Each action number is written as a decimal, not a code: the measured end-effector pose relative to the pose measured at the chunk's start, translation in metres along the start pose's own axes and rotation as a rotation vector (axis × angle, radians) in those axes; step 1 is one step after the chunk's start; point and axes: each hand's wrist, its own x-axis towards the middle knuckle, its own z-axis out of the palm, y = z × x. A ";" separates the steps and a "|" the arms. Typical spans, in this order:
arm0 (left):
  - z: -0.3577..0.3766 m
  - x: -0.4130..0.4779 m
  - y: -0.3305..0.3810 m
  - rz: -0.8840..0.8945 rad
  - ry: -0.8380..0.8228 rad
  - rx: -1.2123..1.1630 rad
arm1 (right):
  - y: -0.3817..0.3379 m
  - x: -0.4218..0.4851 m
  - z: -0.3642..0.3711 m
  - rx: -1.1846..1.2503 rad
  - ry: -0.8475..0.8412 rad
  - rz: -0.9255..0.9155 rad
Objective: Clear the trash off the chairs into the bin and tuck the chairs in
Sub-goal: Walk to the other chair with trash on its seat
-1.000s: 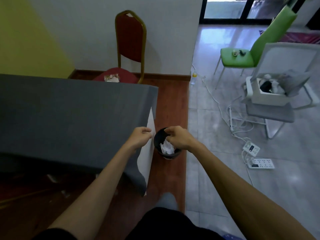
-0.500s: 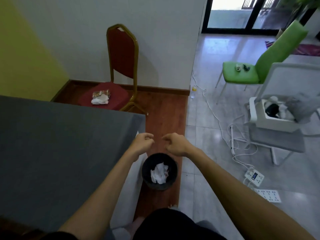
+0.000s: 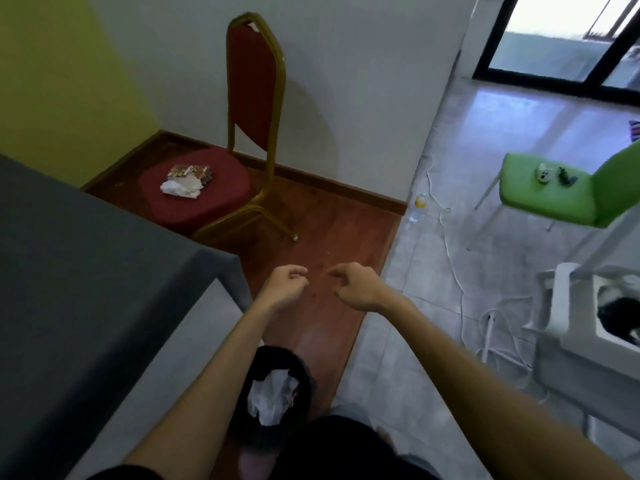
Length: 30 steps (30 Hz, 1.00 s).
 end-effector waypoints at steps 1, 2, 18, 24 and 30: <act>0.013 0.011 0.003 -0.009 0.021 -0.017 | 0.015 0.013 -0.008 -0.010 -0.002 -0.024; 0.024 0.018 0.009 -0.026 0.030 -0.023 | 0.029 0.024 -0.017 -0.007 0.008 -0.036; -0.047 0.139 0.088 -0.209 0.325 -0.255 | 0.003 0.239 -0.132 0.233 -0.074 -0.233; -0.123 0.208 0.139 -0.317 0.375 -0.323 | -0.065 0.331 -0.186 0.148 -0.236 -0.248; -0.201 0.242 0.204 -0.328 0.418 -0.341 | -0.125 0.387 -0.254 0.158 -0.312 -0.257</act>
